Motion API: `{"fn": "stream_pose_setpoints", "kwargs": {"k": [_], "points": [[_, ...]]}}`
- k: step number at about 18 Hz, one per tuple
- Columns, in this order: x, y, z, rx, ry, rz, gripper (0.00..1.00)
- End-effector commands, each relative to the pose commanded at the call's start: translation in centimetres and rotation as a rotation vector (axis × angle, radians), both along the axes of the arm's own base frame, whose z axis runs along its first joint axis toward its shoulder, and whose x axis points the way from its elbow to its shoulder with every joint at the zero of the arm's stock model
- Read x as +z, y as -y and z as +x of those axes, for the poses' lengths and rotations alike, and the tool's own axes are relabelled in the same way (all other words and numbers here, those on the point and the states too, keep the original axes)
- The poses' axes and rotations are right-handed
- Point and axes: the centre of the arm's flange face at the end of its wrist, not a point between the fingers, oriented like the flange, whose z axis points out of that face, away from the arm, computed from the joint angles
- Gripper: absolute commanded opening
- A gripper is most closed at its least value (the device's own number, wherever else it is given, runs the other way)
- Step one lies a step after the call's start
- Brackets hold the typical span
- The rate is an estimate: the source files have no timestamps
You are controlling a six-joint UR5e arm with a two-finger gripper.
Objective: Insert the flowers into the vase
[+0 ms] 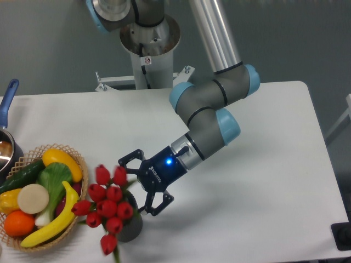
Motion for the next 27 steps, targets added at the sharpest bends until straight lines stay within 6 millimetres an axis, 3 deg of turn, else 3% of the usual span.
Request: {"fn": "stream_pose_setpoints", "kwargs": {"k": [6, 10, 12, 15, 22, 25, 27], "points": [[0.2, 2.8, -2.3, 0.057, -0.003, 0.0, 1.0], [2.4, 6.8, -6.4, 0.147, -0.048, 0.012, 1.0], [2.2, 9.5, -9.1, 0.212, -0.07, -0.025, 1.0], [3.4, 11.8, -11.1, 0.266, -0.111, -0.043, 1.0], [2.9, 15.7, -14.3, 0.398, -0.332, -0.39, 1.0], [3.6, 17.4, -14.5, 0.451, -0.452, -0.569, 1.0], [3.7, 17.4, -14.2, 0.456, -0.473, -0.609, 1.0]]}}
